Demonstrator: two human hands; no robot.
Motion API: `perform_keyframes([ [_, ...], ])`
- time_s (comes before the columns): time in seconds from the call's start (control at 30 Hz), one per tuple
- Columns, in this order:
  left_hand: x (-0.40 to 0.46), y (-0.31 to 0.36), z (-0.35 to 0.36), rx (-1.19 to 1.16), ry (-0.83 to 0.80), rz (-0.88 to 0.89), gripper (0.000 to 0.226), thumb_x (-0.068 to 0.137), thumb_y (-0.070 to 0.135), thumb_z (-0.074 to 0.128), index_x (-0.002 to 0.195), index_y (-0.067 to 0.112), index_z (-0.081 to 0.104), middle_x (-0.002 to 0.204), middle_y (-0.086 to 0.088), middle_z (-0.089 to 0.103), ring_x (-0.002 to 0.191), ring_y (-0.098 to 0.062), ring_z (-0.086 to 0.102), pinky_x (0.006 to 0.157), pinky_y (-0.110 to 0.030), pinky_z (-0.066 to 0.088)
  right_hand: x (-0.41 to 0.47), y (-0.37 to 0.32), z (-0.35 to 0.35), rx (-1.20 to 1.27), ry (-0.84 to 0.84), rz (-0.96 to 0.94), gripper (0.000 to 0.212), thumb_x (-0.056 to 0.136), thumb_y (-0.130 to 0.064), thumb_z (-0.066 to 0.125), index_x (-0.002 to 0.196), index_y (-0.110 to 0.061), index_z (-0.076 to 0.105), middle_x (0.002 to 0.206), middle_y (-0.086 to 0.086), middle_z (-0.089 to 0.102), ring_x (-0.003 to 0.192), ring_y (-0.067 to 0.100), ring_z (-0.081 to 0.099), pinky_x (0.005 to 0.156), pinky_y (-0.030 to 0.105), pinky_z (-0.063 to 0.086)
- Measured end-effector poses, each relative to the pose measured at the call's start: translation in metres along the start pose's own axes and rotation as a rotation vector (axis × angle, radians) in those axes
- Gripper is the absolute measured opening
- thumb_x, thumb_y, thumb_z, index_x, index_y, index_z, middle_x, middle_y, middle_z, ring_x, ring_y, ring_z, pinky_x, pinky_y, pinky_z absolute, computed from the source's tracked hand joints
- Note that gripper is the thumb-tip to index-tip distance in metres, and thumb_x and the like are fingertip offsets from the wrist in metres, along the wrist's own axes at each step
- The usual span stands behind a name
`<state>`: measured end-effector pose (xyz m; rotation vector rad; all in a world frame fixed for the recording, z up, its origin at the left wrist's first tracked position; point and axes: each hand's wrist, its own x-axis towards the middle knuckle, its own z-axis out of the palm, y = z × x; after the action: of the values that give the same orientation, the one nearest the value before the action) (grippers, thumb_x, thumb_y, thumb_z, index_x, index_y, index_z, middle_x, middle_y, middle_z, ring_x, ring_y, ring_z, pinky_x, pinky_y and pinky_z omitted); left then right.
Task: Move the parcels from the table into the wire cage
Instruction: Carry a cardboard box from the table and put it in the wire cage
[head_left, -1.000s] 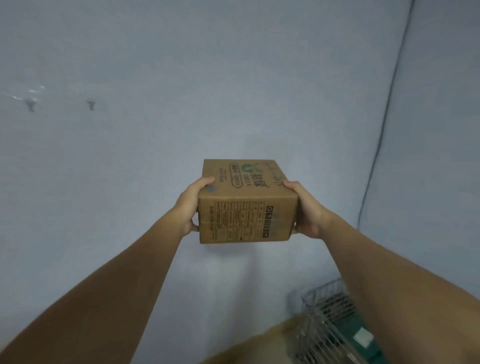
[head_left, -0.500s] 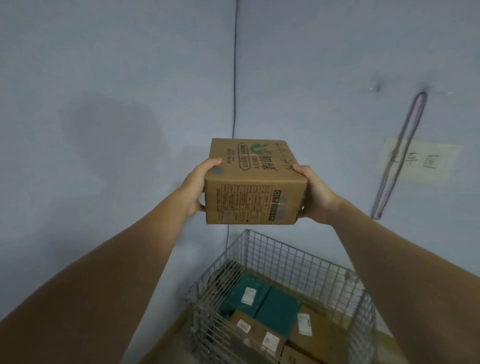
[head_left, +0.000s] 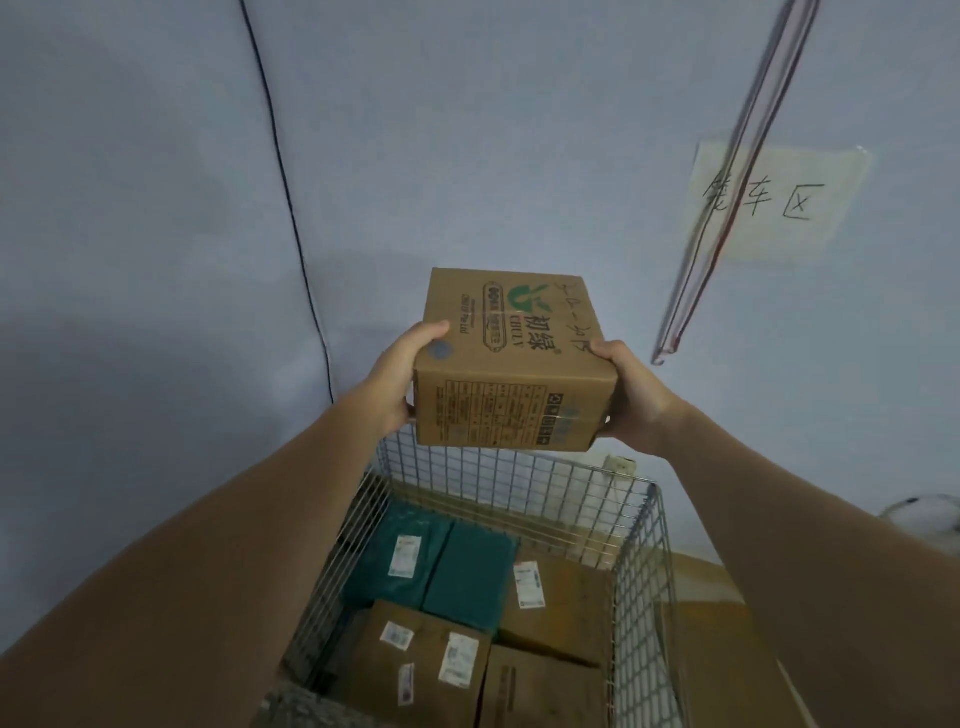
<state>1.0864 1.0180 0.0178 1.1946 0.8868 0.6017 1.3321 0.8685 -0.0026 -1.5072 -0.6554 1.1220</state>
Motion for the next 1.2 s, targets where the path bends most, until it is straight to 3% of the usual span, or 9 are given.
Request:
perform_keyframes([
  [0.17, 0.073, -0.048, -0.025, 0.110, 0.030, -0.063, 0.040, 0.095, 0.049, 0.067, 0.130, 0.031, 0.068, 0.116, 0.002, 0.078, 0.113, -0.025, 0.070, 0.099, -0.045, 0.050, 0.076, 0.053, -0.005, -0.022, -0.039, 0.125, 0.036, 0.099, -0.054, 0.057, 0.127, -0.035, 0.067, 0.128, 0.001, 0.070, 0.116, 0.027, 0.066, 0.106, 0.054, 0.052],
  [0.33, 0.144, -0.121, -0.081, 0.197, 0.058, -0.202, 0.077, 0.067, 0.059, 0.090, 0.128, 0.018, 0.066, 0.112, 0.001, 0.080, 0.103, -0.022, 0.076, 0.098, -0.048, 0.057, 0.152, 0.126, 0.015, -0.053, -0.152, 0.273, 0.058, 0.090, -0.047, 0.075, 0.144, -0.048, 0.055, 0.144, -0.007, 0.063, 0.129, 0.027, 0.062, 0.107, 0.054, 0.052],
  [0.43, 0.182, -0.174, -0.115, 0.251, 0.054, -0.276, 0.031, 0.087, 0.037, 0.082, 0.108, 0.019, 0.068, 0.095, 0.006, 0.080, 0.090, -0.018, 0.075, 0.094, -0.045, 0.058, 0.192, 0.183, 0.037, -0.027, -0.152, 0.387, 0.076, 0.091, -0.029, 0.078, 0.156, -0.043, 0.041, 0.137, -0.008, 0.069, 0.127, 0.026, 0.064, 0.104, 0.051, 0.055],
  [0.6, 0.248, -0.285, -0.170, 0.316, 0.059, -0.418, 0.042, 0.095, 0.037, 0.074, 0.132, 0.024, 0.059, 0.127, 0.000, 0.065, 0.113, -0.023, 0.064, 0.103, -0.042, 0.051, 0.251, 0.288, 0.084, -0.045, -0.080, 0.544, 0.092, 0.088, -0.007, 0.079, 0.160, -0.044, 0.034, 0.137, -0.003, 0.067, 0.125, 0.026, 0.063, 0.105, 0.052, 0.053],
  [0.73, 0.286, -0.378, -0.203, 0.405, 0.065, -0.504, 0.048, 0.103, 0.031, 0.063, 0.147, 0.011, 0.056, 0.143, -0.010, 0.062, 0.127, -0.034, 0.060, 0.115, -0.052, 0.045, 0.293, 0.385, 0.116, -0.028, -0.025, 0.656, 0.097, 0.088, -0.005, 0.079, 0.163, -0.041, 0.029, 0.138, -0.002, 0.063, 0.123, 0.027, 0.061, 0.115, 0.058, 0.044],
  [0.93, 0.330, -0.495, -0.238, 0.527, 0.170, -0.528, 0.049, 0.104, 0.030, 0.061, 0.149, 0.014, 0.051, 0.142, -0.010, 0.063, 0.123, -0.032, 0.063, 0.108, -0.050, 0.051, 0.354, 0.503, 0.158, 0.017, 0.004, 0.705, 0.085, 0.097, -0.004, 0.070, 0.161, -0.044, 0.031, 0.129, -0.014, 0.064, 0.119, 0.020, 0.063, 0.096, 0.047, 0.057],
  [1.07, 0.363, -0.536, -0.240, 0.504, 0.240, -0.502, 0.062, 0.102, 0.012, 0.064, 0.156, 0.007, 0.033, 0.142, -0.007, 0.057, 0.130, -0.031, 0.058, 0.109, -0.038, 0.044, 0.400, 0.555, 0.173, 0.019, 0.044, 0.706, 0.077, 0.101, -0.009, 0.065, 0.159, -0.047, 0.031, 0.139, -0.011, 0.061, 0.130, 0.023, 0.058, 0.105, 0.052, 0.050],
  [1.13, 0.382, -0.551, -0.242, 0.555, 0.199, -0.480, 0.070, 0.100, 0.016, 0.068, 0.157, 0.007, 0.029, 0.142, 0.000, 0.053, 0.130, -0.028, 0.057, 0.110, -0.036, 0.044, 0.419, 0.574, 0.175, 0.036, 0.079, 0.705, 0.073, 0.103, -0.011, 0.063, 0.159, -0.046, 0.032, 0.138, -0.010, 0.060, 0.132, 0.025, 0.057, 0.106, 0.052, 0.049],
  [1.2, 0.403, -0.569, -0.246, 0.689, 0.146, -0.424, 0.074, 0.097, 0.027, 0.072, 0.157, 0.011, 0.034, 0.152, -0.006, 0.050, 0.134, -0.028, 0.054, 0.115, -0.043, 0.044, 0.434, 0.590, 0.175, 0.055, 0.129, 0.698, 0.069, 0.104, -0.012, 0.062, 0.159, -0.043, 0.034, 0.139, -0.008, 0.060, 0.130, 0.025, 0.058, 0.100, 0.049, 0.051],
])
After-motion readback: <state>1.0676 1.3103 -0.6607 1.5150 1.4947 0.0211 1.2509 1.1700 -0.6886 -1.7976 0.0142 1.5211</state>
